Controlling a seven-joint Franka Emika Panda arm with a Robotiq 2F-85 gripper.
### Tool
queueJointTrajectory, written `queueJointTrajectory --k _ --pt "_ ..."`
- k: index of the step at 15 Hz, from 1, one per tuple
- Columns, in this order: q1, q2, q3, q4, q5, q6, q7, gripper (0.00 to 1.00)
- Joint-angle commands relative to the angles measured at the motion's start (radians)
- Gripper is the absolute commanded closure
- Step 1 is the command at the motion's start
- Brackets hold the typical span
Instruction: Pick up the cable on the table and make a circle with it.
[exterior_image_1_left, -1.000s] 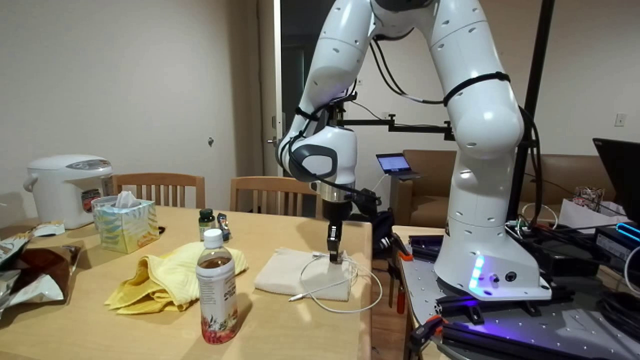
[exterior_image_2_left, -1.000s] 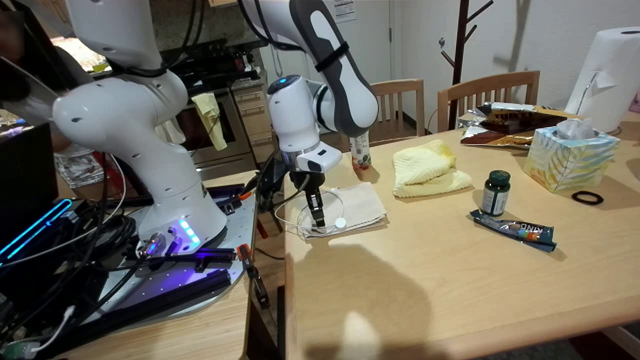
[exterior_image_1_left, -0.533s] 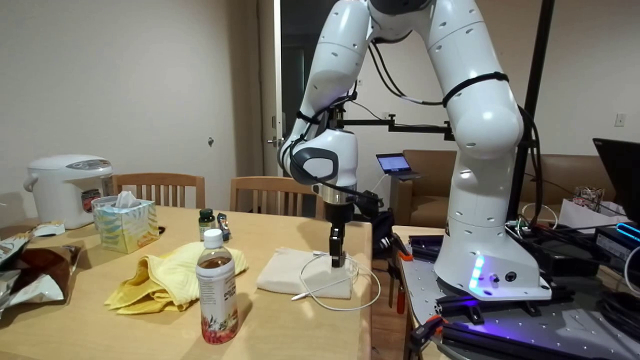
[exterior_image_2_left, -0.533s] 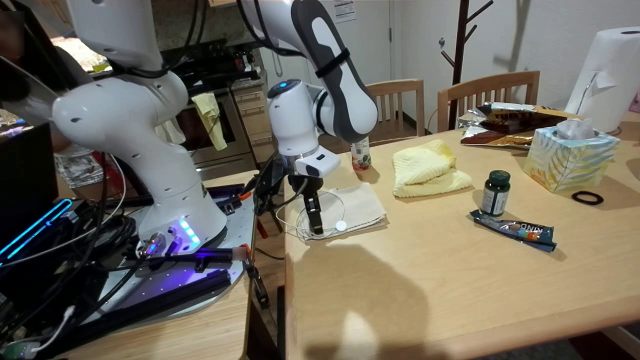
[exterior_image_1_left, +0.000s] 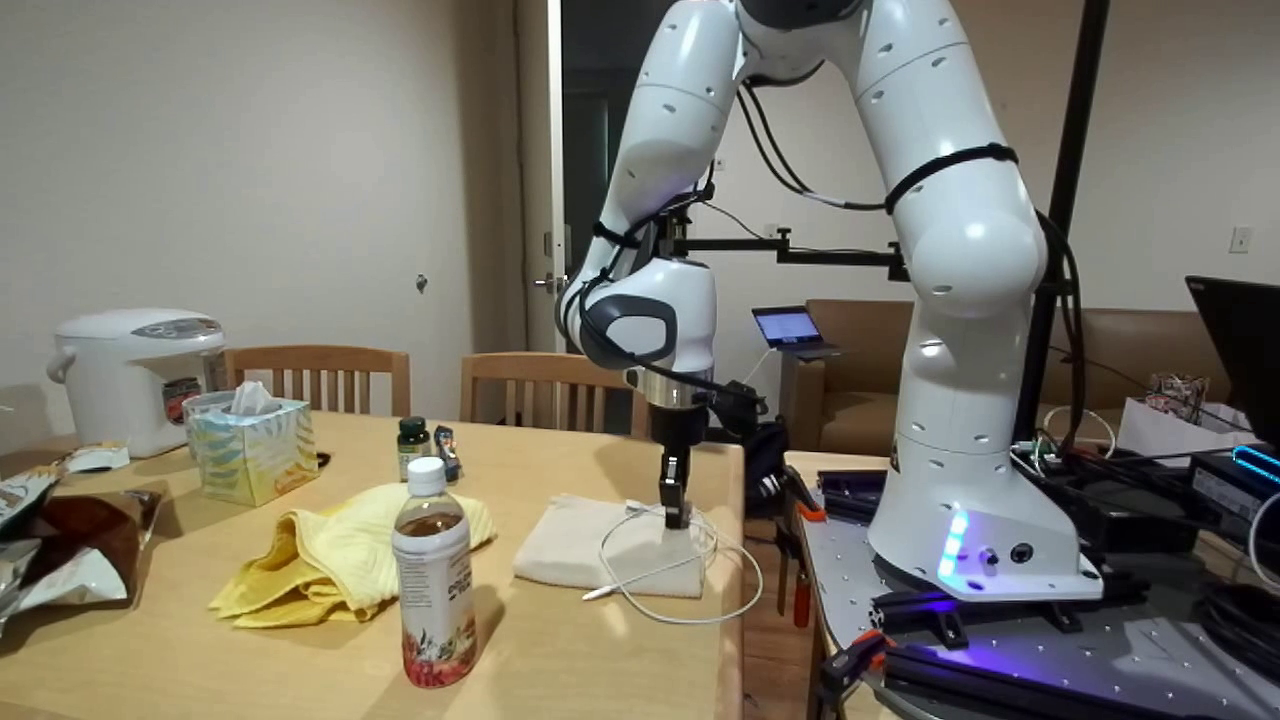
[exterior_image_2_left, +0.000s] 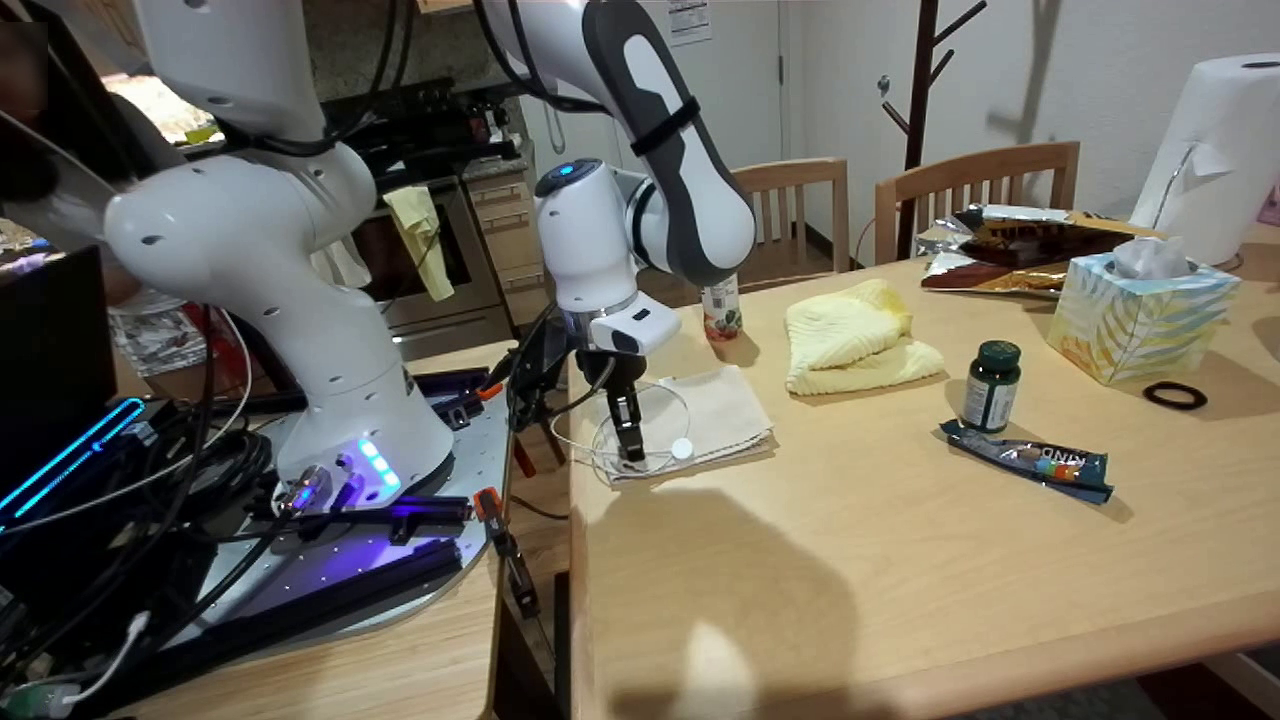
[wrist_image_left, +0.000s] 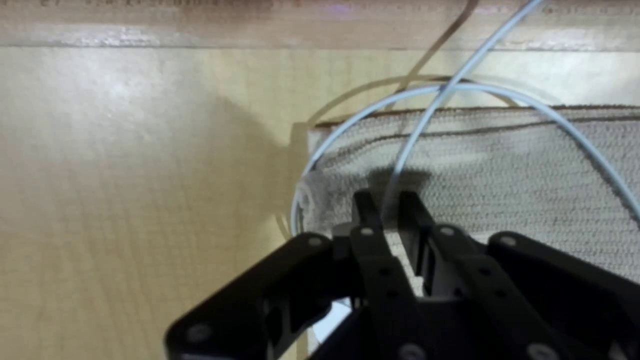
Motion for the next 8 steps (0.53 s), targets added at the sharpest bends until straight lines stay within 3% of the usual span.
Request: queueJointTrajectory --k 1,8 --pt "-0.017 -0.004 0.011 -0.005 0.013 0.005 0.0 1.0" --pt "0.08 -0.059 -0.083 -0.039 0.01 0.004 0.0 0.99"
